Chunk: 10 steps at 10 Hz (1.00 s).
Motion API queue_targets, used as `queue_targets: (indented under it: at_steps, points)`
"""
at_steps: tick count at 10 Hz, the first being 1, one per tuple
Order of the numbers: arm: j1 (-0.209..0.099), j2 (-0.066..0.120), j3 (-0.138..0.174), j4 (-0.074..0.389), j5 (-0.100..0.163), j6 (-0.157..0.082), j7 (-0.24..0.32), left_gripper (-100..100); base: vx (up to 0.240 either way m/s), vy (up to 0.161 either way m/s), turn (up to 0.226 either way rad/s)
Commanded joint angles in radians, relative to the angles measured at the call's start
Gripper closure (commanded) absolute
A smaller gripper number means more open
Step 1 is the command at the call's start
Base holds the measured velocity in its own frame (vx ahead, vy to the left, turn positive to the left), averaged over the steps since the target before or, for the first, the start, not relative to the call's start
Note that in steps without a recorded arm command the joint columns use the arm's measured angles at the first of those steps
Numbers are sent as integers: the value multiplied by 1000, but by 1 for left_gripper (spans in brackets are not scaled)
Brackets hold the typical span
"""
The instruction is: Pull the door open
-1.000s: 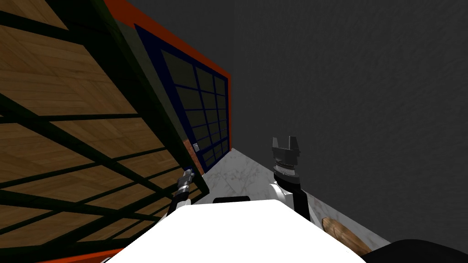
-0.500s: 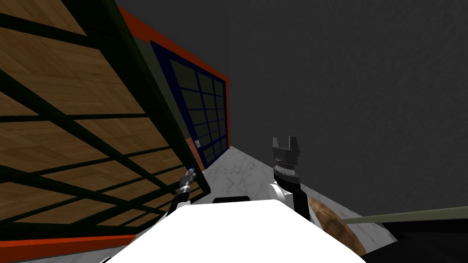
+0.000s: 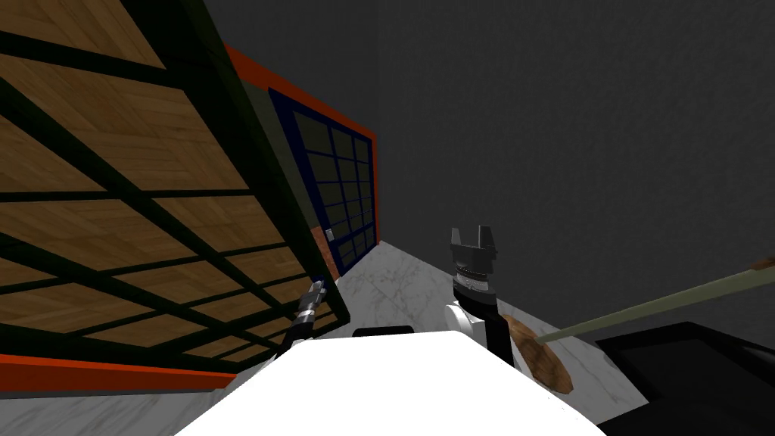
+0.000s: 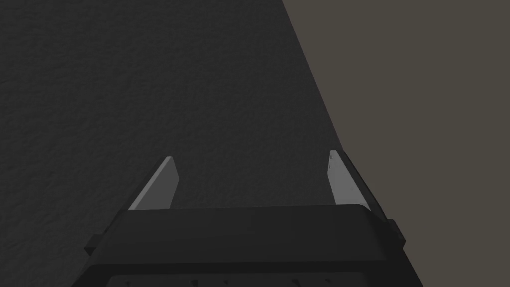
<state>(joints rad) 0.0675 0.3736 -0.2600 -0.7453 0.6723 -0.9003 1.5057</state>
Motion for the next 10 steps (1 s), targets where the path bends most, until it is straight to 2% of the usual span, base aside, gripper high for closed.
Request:
queue_targets:
  at_steps: [1,6,8,9,10]
  points:
    - [9,12,-20,-9,-9,-10,19,100,-233,-7,-93]
    - [40,58,-86,-30,-40,-45,79,100,-219,34,-93]
    - [49,72,-105,-36,-49,-55,97,100,-202,39,-64]
    - [48,67,-99,-40,-46,-46,87,100,-93,2,-17]
    - [60,80,-117,-39,-54,-63,105,100,-131,31,-111]
